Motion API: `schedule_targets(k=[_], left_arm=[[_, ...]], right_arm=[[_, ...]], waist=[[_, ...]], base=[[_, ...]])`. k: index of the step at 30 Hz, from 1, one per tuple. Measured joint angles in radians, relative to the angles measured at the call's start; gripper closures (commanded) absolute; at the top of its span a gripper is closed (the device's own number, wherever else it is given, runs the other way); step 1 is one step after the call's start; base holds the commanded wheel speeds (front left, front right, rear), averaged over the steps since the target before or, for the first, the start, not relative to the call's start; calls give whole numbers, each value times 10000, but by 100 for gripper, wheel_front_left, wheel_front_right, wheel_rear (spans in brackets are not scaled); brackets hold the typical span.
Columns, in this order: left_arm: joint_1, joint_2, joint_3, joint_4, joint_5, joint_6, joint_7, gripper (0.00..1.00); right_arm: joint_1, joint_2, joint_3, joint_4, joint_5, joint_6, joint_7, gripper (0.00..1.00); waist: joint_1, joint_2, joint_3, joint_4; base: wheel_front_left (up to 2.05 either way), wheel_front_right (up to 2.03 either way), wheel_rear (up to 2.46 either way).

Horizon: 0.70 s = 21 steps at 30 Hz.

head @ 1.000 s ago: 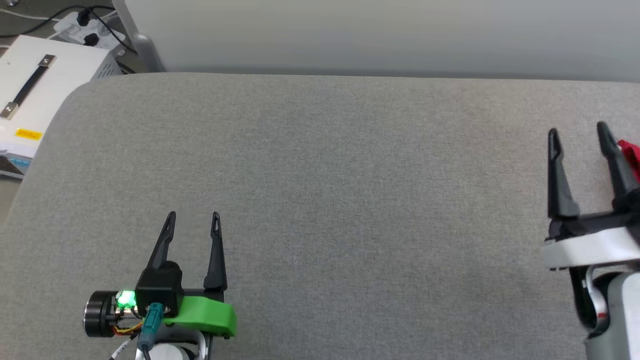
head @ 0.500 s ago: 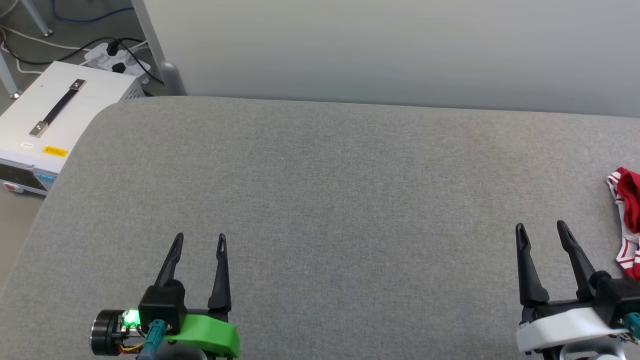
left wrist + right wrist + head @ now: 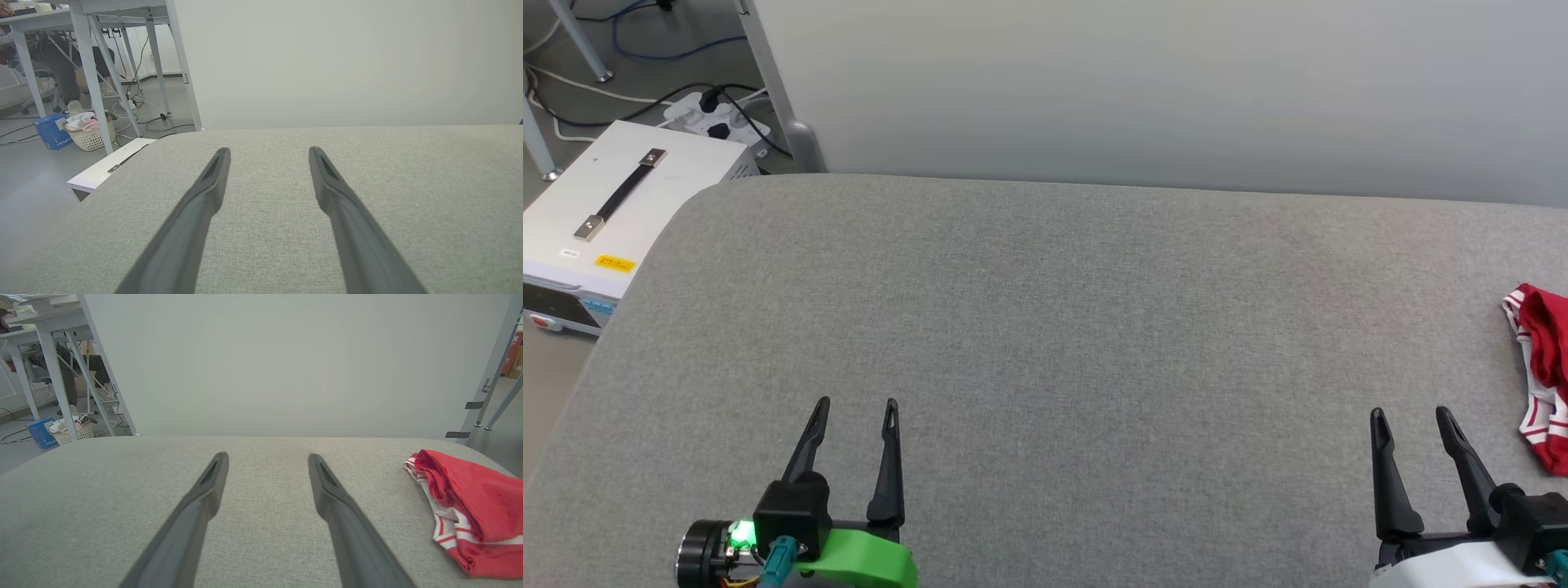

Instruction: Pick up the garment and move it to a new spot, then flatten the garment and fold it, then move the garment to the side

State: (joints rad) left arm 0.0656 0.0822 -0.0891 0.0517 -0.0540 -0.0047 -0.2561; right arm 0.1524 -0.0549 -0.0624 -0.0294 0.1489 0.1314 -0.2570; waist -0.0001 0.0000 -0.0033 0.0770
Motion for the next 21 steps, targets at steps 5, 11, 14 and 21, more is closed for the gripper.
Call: schedule_targets(k=[5,11,14,21], left_arm=[[5,-29,6,-2,0,-12,0,0],[-1,-35,-10,4,0,-58,17,100],[-1,-35,-4,4,2,-58,31,100],[-4,-35,15,-4,4,-58,194,100]], right_arm=[[51,15,33,8,0,0,0,0],[51,19,36,13,-2,0,15,100],[50,19,40,13,-6,0,48,100],[41,19,58,17,-38,0,161,100]], waist=[[0,0,11,-22],[0,0,17,-36],[0,0,17,-51],[0,0,18,-92]], base=[[0,0,0],[0,0,0],[0,0,0],[0,0,0]])
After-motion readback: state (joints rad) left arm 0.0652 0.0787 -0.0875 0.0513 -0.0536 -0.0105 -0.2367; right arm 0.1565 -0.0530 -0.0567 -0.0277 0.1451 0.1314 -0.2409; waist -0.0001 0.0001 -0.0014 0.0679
